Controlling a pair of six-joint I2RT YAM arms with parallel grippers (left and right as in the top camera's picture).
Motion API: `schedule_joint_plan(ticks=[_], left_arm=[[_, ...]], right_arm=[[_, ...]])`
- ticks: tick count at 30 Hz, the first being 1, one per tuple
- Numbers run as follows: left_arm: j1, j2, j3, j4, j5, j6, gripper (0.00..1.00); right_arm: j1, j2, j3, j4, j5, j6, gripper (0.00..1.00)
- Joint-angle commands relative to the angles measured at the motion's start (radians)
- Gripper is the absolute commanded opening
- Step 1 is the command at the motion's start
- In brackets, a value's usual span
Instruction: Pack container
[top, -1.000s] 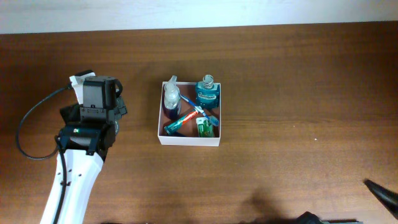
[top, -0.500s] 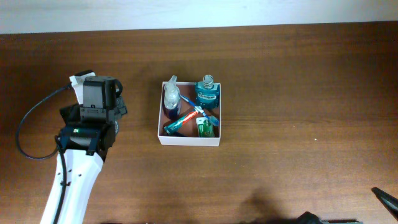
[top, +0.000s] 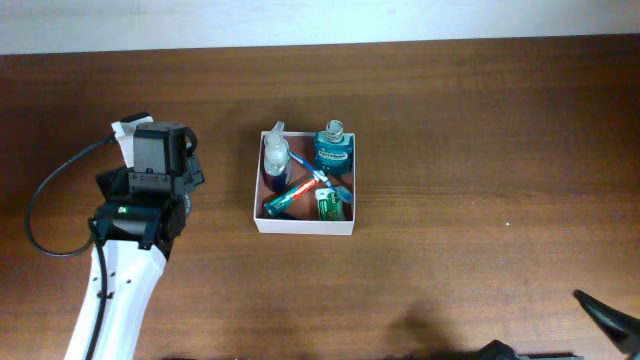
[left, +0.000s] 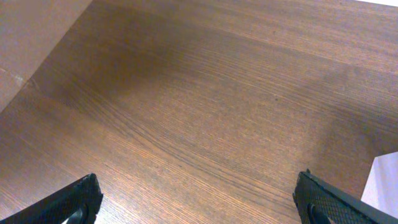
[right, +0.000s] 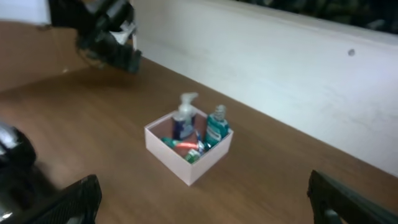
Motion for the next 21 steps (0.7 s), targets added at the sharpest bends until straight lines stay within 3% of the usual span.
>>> schedule_joint_plan(ticks=[1, 8, 21], left_arm=[[0.002, 0.003, 0.014, -0.001, -0.013, -0.014, 0.99], [0.002, 0.003, 0.014, -0.001, -0.014, -0.014, 0.99], [0.002, 0.003, 0.014, -0.001, -0.013, -0.014, 0.99]], right_arm=[[-0.052, -0.087, -0.122, 0.068, 0.009, -0.014, 0.99], [-0.117, -0.23, -0.424, 0.357, 0.005, -0.043, 0.99], [-0.219, -0.27, -0.915, 1.068, -0.05, -0.092, 0.99]])
